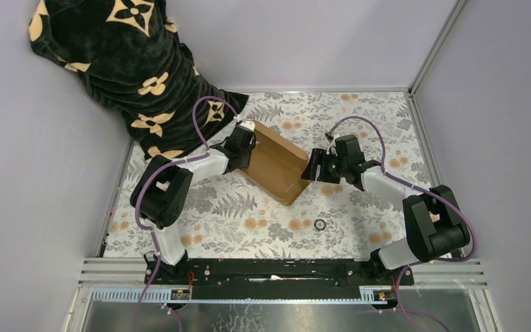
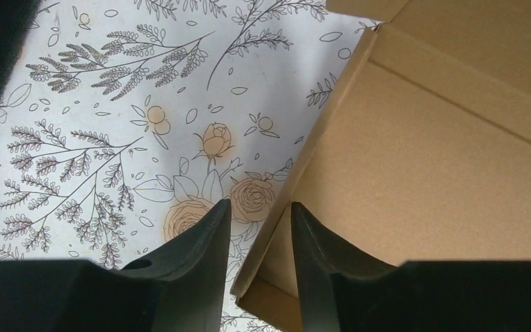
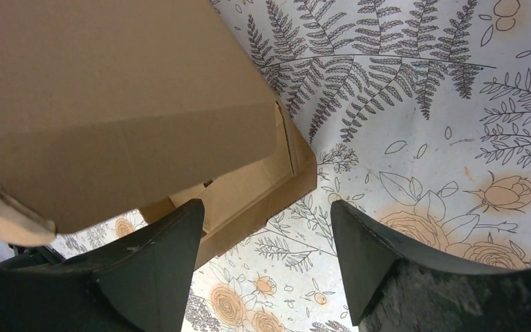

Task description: Fold the paper box

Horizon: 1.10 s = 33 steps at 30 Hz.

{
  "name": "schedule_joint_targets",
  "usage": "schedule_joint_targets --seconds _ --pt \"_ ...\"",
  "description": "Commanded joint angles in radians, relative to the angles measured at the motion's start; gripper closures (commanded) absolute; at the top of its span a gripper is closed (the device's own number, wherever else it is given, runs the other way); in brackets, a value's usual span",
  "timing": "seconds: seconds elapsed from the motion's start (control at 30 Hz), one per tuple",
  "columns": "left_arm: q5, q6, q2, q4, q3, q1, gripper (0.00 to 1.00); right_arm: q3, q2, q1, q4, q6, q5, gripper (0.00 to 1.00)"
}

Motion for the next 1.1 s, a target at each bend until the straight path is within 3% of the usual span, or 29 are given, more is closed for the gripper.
schedule_joint_targets --seconds 0.0,0.07,0.2,0.6,0.87,1.07 --pt "-0.033 0.022 0.032 0.005 0.019 -0.01 0.52 0.002 -0.017 0.004 0.029 -0.006 -0.013 0.25" --pt "-0.031 0.018 0.029 0.006 0.015 -0.012 0.44 0.0 -0.014 0.004 0.032 -0.007 -0.016 0.25" --pt "-0.026 0.017 0.002 0.044 -0.014 -0.011 0.4 0.0 -0.006 0.004 0.037 -0.007 -0.021 0.25" --pt "-0.03 0.033 -0.064 0.106 -0.028 -0.012 0.36 0.041 -0.01 0.004 0.011 -0.019 -0.028 0.24" --pt "-0.038 0.035 -0.154 0.111 -0.063 -0.012 0.33 0.151 -0.013 -0.002 -0.108 -0.058 0.018 0.22" --pt "0.015 0.053 -0.094 0.165 -0.022 -0.012 0.33 0.169 -0.029 -0.012 -0.144 -0.064 0.024 0.21"
